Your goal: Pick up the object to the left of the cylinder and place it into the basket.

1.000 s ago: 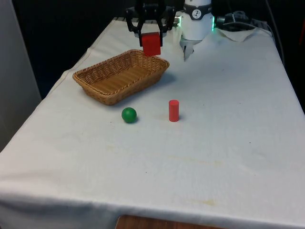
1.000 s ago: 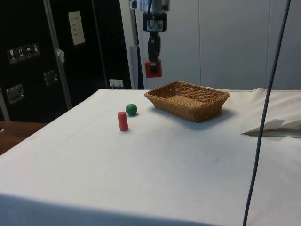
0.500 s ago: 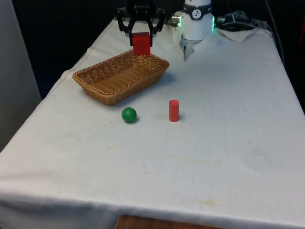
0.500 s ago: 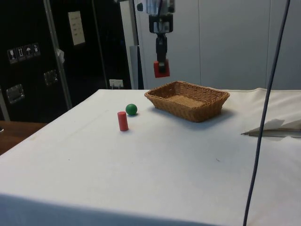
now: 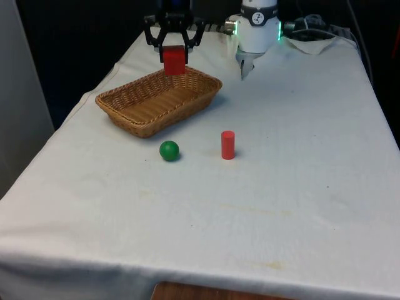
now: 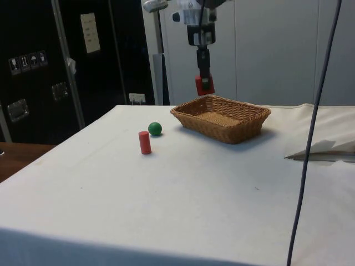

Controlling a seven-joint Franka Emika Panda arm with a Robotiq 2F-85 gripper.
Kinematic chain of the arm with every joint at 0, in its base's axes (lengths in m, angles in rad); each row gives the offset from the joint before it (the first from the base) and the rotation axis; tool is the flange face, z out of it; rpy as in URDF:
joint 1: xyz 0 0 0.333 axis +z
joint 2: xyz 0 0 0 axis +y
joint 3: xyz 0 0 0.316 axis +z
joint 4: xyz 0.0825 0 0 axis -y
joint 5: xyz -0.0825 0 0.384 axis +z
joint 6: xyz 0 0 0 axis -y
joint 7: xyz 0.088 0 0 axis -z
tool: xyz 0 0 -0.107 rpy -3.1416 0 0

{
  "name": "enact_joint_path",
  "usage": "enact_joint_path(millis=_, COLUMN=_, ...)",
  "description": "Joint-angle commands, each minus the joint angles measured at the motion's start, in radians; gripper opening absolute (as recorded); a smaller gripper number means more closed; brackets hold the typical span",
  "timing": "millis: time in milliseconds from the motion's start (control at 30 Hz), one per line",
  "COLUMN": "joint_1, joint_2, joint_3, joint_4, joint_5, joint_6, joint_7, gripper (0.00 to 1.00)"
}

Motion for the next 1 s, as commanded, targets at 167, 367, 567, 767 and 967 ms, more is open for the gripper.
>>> enact_joint_path(millis=167, joint_1=-0.006, joint_2=0.03, joint_3=-0.018, joint_4=-0.004, joint_5=0.005, joint_6=0.018, joint_7=-0.028, gripper=0.03)
enact_joint_path(millis=367, joint_1=-0.007, joint_2=0.069, joint_3=-0.028, joint_4=-0.002, joint_5=0.014, joint_6=0.038, joint_7=-0.036, gripper=0.03)
enact_joint_path(millis=567, joint_1=-0.016, joint_2=0.127, joint_3=-0.023, joint_4=-0.024, joint_5=0.096, joint_6=0.129, joint_7=-0.096, gripper=0.03)
enact_joint_path(millis=767, joint_1=-0.024, joint_2=0.153, joint_3=-0.021, joint_4=-0.044, joint_5=0.155, joint_6=0.174, joint_7=-0.149, gripper=0.03)
enact_joint_path(millis=967, joint_1=-0.04, joint_2=0.203, joint_3=-0.015, joint_4=-0.058, joint_5=0.243, joint_6=0.212, joint_7=-0.236, gripper=0.03)
